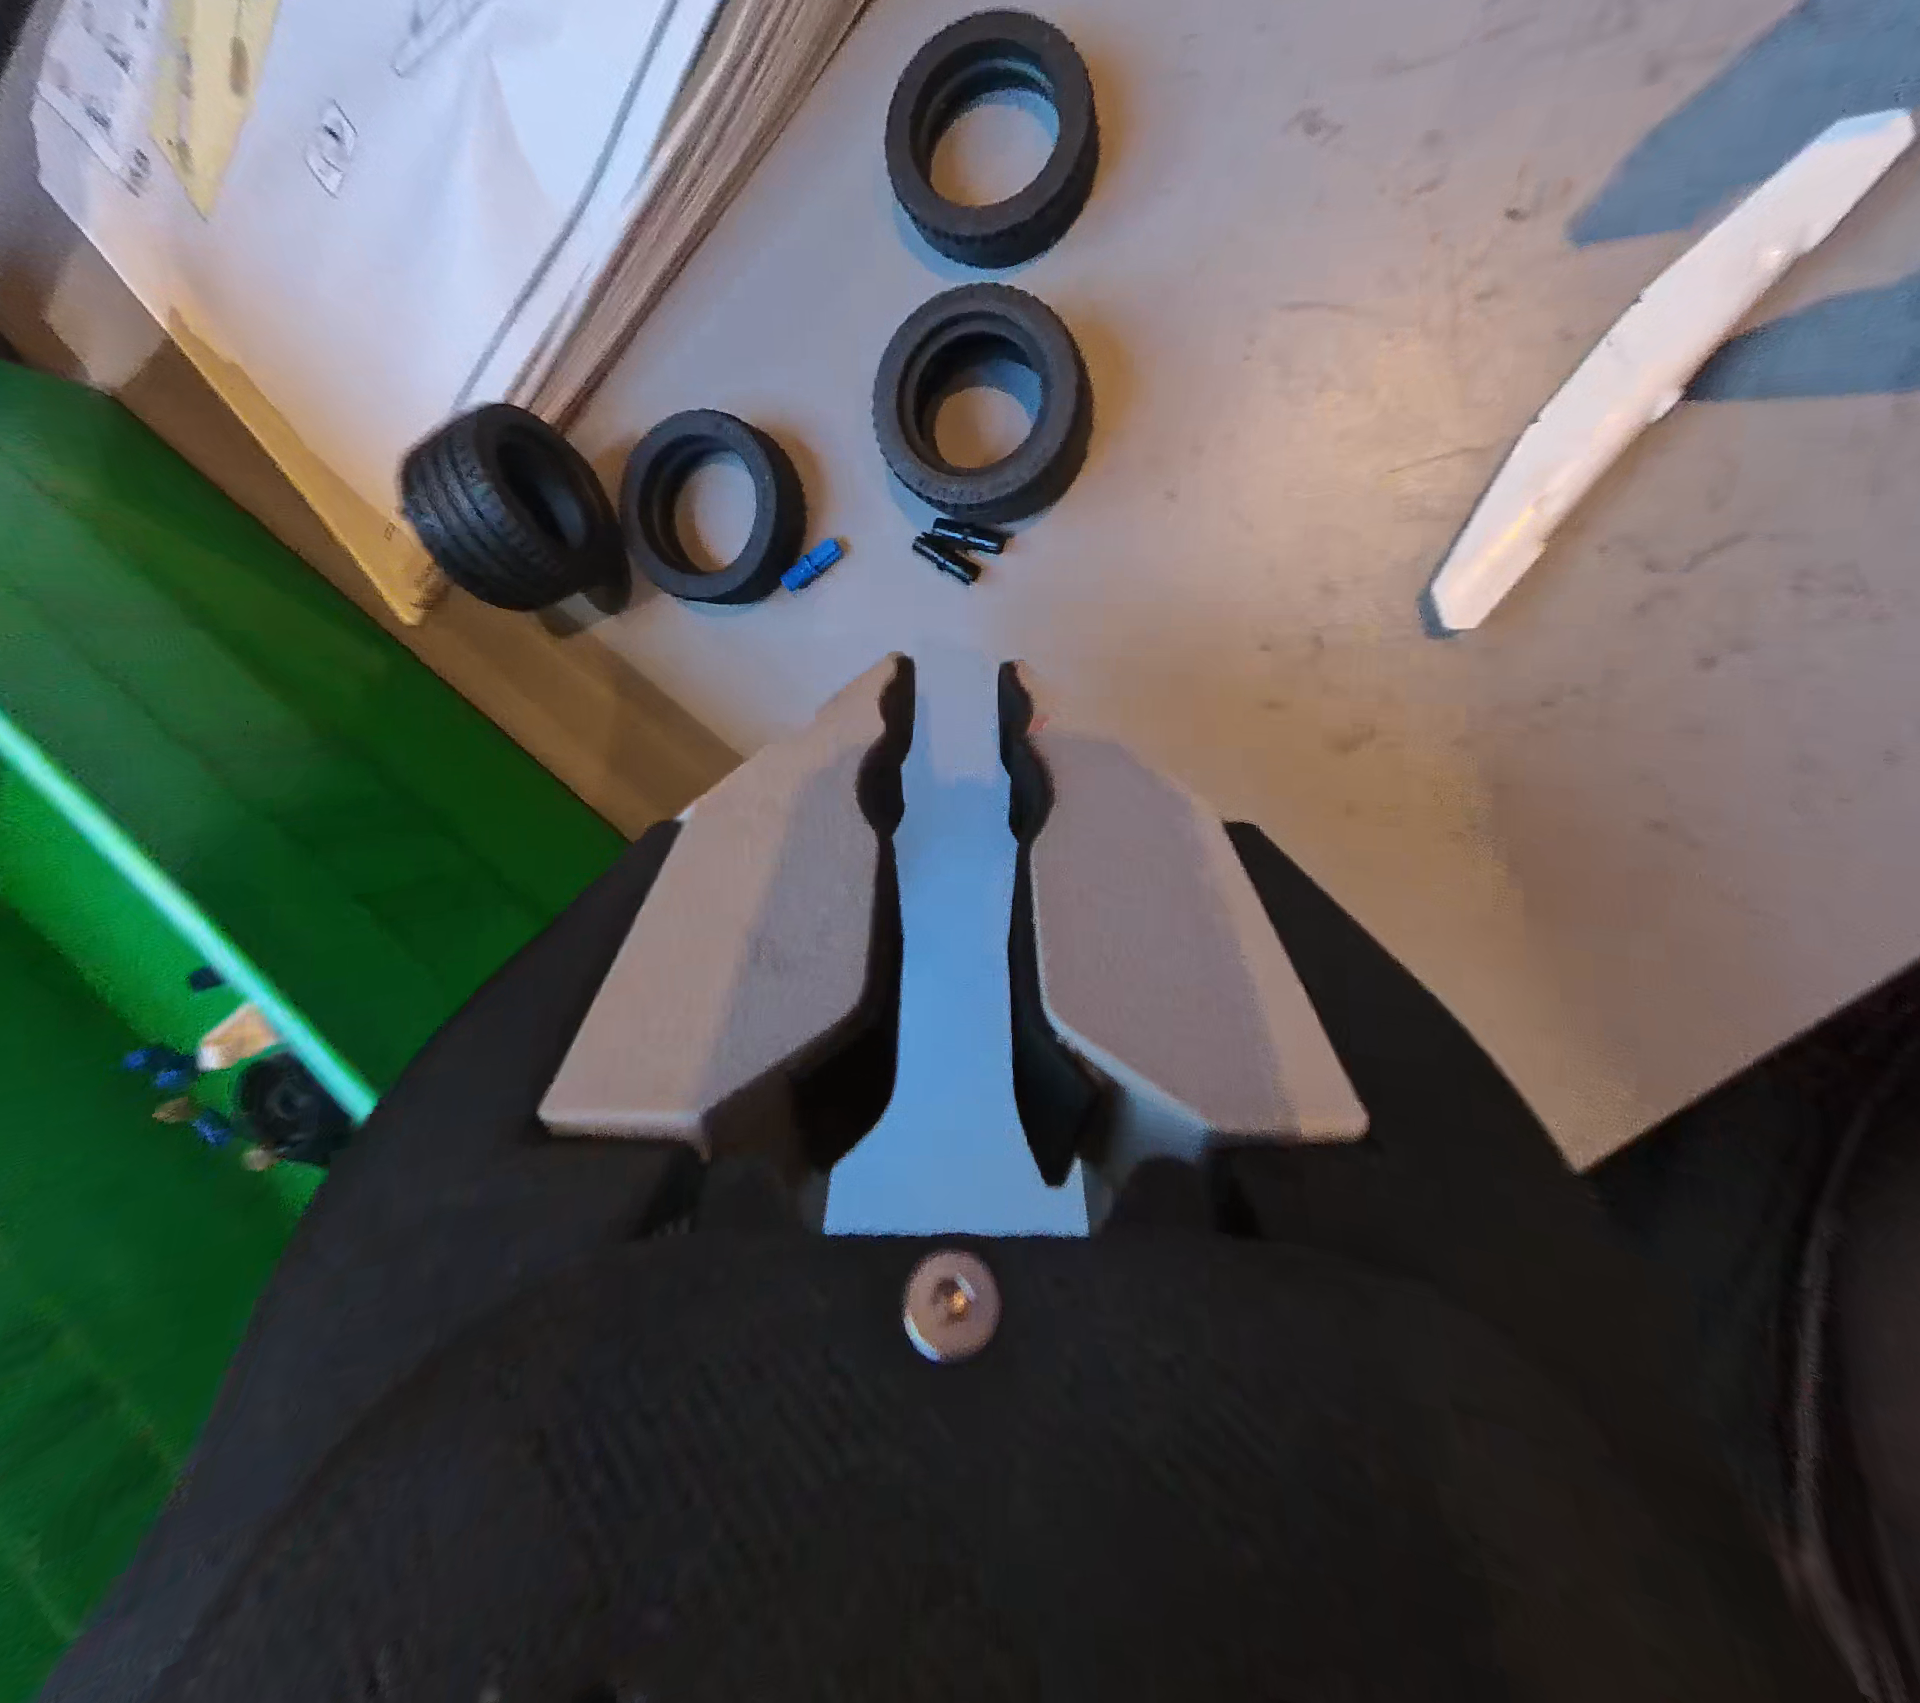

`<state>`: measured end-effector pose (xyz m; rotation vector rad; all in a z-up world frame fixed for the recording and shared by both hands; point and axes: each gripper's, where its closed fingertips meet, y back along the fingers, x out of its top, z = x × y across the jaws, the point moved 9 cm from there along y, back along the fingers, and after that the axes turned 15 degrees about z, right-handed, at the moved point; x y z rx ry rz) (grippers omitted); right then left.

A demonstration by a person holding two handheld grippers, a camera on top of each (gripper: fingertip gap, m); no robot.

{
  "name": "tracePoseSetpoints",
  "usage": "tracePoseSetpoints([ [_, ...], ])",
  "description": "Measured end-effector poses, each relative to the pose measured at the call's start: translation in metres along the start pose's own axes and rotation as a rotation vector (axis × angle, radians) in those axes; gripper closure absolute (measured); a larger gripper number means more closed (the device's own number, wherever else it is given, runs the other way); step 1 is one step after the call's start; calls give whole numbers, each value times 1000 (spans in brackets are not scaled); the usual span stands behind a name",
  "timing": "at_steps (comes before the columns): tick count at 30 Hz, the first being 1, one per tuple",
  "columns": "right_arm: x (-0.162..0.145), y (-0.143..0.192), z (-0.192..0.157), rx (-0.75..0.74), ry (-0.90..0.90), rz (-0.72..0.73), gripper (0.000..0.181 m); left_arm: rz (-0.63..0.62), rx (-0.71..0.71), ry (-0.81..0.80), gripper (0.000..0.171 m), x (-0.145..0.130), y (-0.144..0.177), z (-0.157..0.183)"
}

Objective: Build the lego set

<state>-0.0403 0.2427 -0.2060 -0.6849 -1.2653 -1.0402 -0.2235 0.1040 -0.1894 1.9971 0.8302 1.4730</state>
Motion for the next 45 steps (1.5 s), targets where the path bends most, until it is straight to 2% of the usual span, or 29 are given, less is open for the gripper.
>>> tracePoseSetpoints([
  [2, 1, 2, 3, -16, -15, 15, 150, 9, -11, -70, 150, 6, 7, -2],
  [5, 1, 5, 8, -49, -33, 35, 150, -7, -92, -195, 152, 20, 16, -5],
  [9, 2, 8, 13, -75, -64, 53, 150, -81, -167, -534, 153, 28, 19, -5],
  [11, 1, 8, 13, -82, -66, 52, 150, -148, -181, -666, 154, 26, 13, -6],
  [13, 1, 7, 12, -83, -56, 45, 150, -216, -209, -720, 153, 24, 3, -6],
  [17, 0, 5, 9, -77, -30, 24, 150, -244, -282, -796, 152, 23, -22, -1],
  [22, 0, 5, 10, -74, -35, 26, 150, -370, -315, -834, 151, 15, -50, -12],
  [30, 1, 5, 9, -63, -33, 40, 150, -396, -338, -847, 158, 17, -57, -23],
  [34, 1, 5, 8, -61, -29, 42, 150, -419, -358, -835, 167, 16, -60, -30],
  [40, 2, 6, 8, -58, -28, 49, 150, -438, -354, -836, 156, 17, -61, -35],
  [45, 2, 5, 6, -49, -25, 46, 150, -446, -404, -808, 169, 13, -59, -36],
])
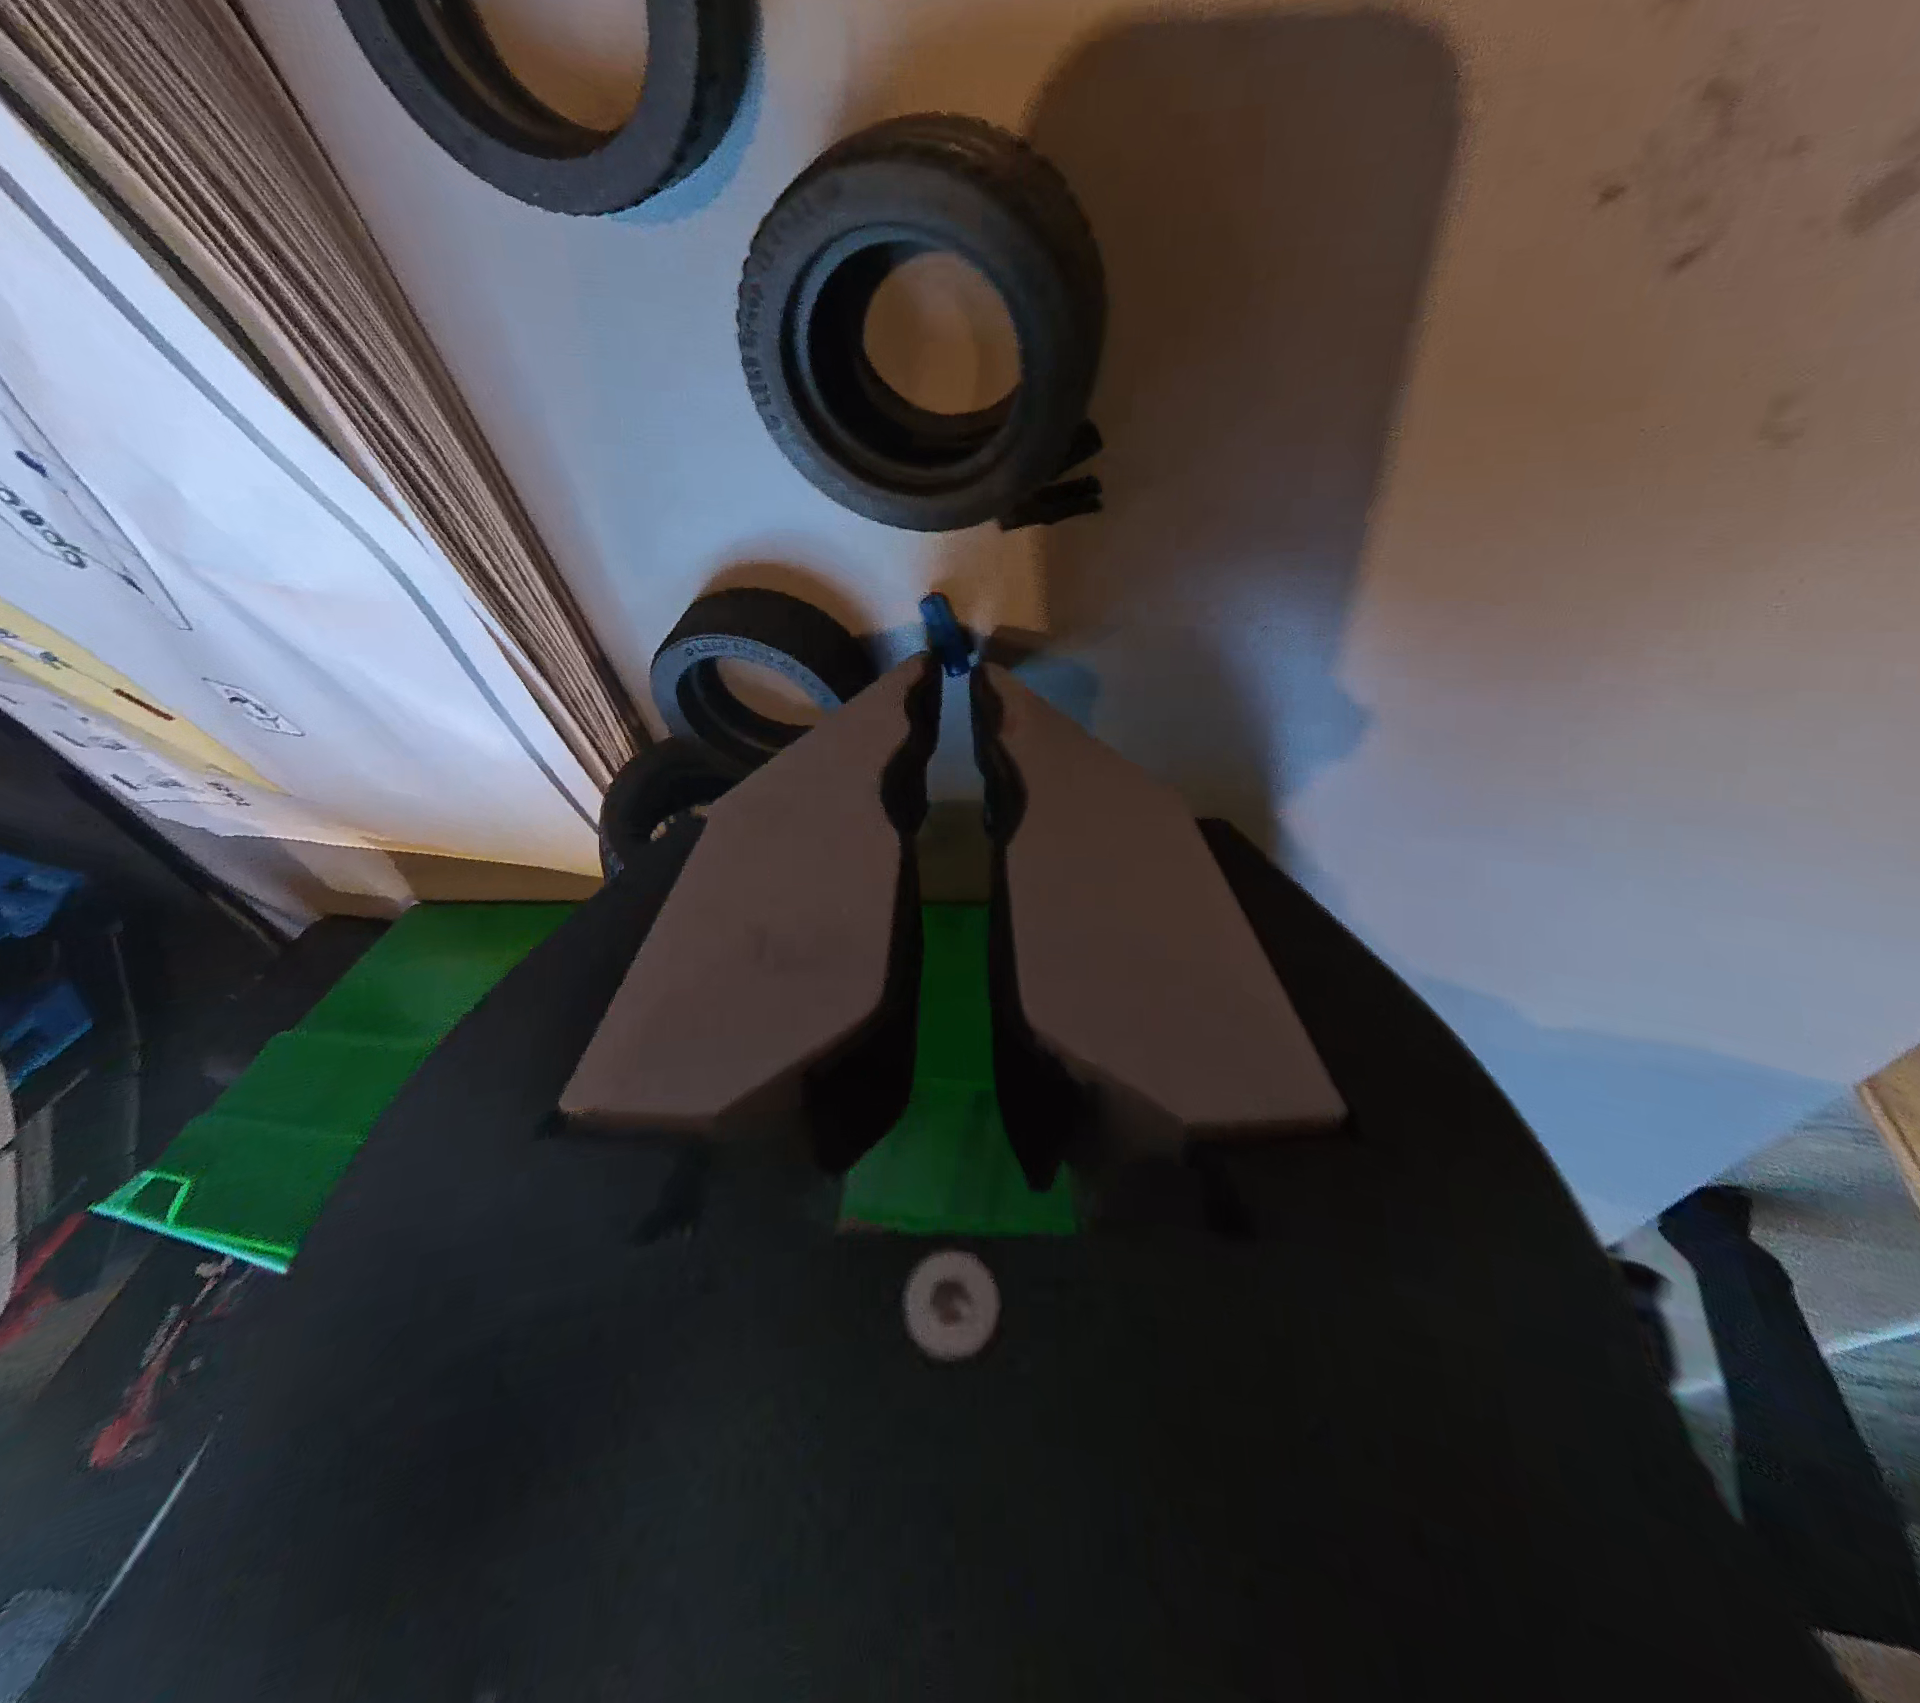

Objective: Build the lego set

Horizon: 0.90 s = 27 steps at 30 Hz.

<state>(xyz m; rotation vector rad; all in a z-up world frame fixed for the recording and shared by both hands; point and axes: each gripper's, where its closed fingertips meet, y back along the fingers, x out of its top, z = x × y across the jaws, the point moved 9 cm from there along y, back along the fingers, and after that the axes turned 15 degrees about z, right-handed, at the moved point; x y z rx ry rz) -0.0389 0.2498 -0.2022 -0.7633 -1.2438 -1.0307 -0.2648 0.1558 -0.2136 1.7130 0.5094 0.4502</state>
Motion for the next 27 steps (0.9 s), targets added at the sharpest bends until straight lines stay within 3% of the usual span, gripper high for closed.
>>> tracePoseSetpoints([
  [12, -1, 0, -2, 11, 7, -3, 151, -53, -162, 88, 157, 4, -3, -16],
  [21, -2, -2, -5, 24, 30, -22, 152, -55, -228, 148, 161, 5, -4, -24],
  [27, -1, -2, -4, 22, 21, -17, 152, -71, -136, 257, 169, 5, -5, -23],
])
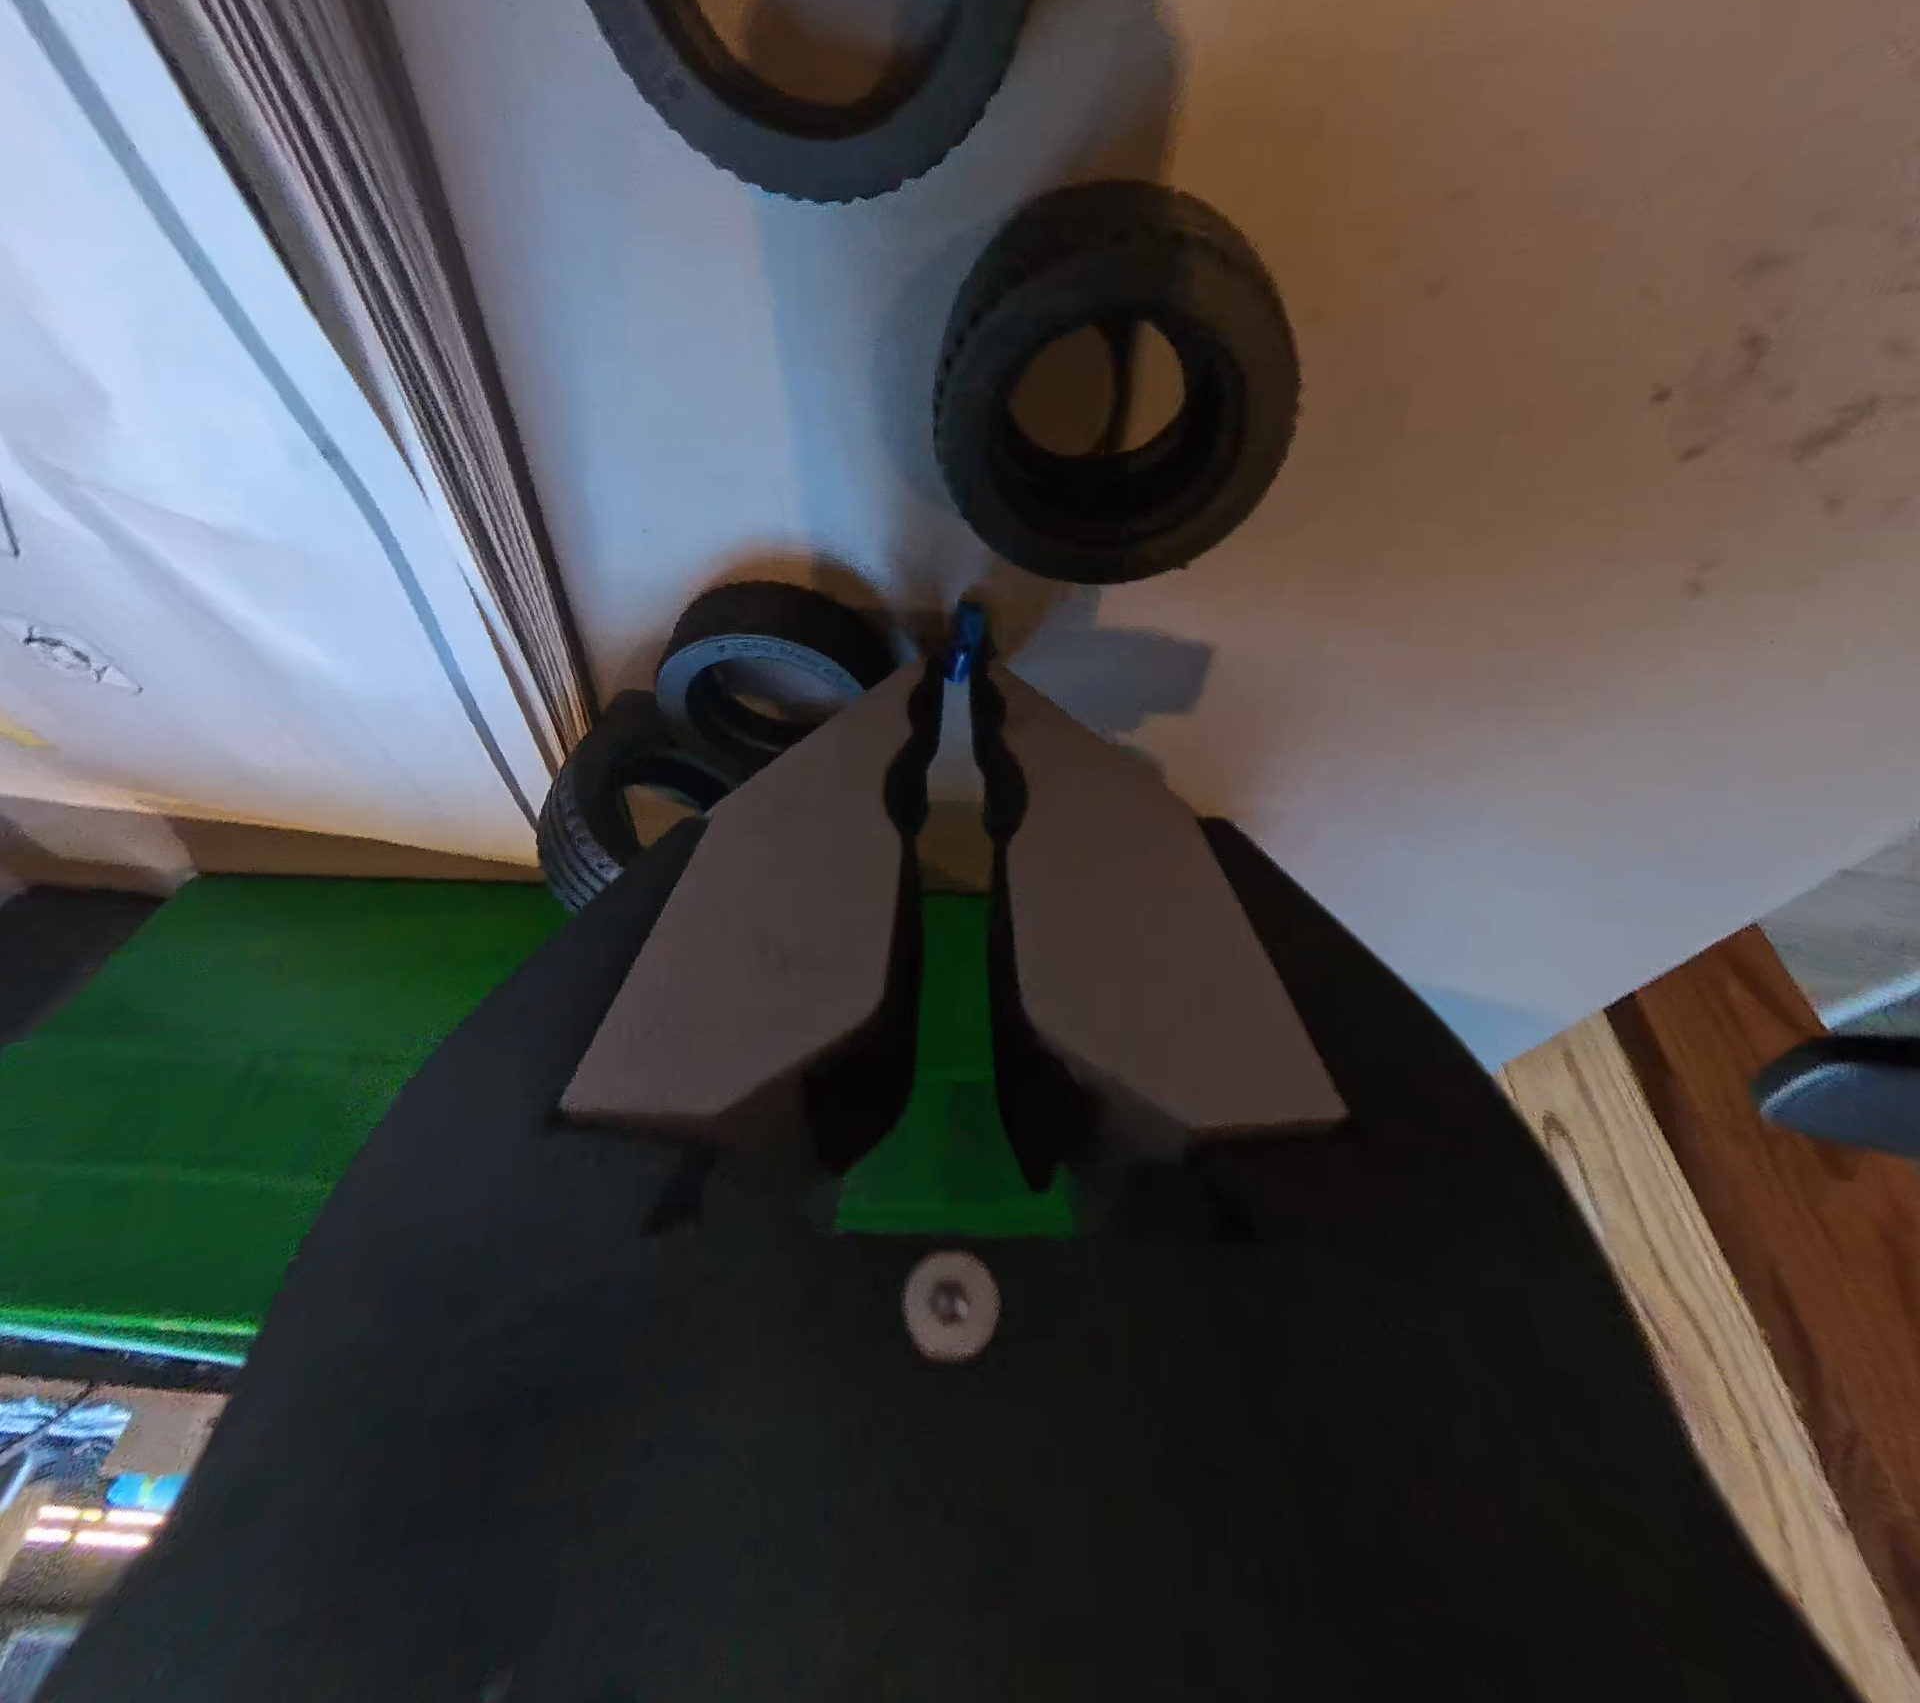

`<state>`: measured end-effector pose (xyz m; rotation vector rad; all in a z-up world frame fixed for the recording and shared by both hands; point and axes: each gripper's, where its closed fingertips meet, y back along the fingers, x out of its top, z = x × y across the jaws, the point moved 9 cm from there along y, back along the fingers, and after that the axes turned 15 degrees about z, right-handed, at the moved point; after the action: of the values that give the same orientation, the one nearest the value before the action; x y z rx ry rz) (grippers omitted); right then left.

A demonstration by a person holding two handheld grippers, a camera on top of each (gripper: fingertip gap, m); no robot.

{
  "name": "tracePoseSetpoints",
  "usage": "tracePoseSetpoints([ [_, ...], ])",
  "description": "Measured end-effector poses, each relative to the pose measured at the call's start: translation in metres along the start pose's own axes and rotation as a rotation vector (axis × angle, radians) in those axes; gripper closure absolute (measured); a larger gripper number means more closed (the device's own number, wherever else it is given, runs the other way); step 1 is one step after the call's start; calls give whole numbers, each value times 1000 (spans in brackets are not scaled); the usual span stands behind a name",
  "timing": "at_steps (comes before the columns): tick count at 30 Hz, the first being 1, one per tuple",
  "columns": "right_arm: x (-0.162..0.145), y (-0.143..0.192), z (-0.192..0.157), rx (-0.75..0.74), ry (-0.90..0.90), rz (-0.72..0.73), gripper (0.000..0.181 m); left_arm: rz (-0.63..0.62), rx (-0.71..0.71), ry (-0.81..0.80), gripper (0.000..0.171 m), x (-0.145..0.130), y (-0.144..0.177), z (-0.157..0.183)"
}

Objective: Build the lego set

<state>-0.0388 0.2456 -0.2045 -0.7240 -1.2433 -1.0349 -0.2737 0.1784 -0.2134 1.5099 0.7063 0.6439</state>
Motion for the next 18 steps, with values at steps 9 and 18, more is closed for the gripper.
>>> tracePoseSetpoints([
  [9, 0, 0, 0, -5, 1, 2, 153, 53, 201, 22, 169, -13, 1, 24],
  [18, 4, 10, 10, -48, -80, 59, 153, 348, 274, 137, 170, 5, 38, 94],
])
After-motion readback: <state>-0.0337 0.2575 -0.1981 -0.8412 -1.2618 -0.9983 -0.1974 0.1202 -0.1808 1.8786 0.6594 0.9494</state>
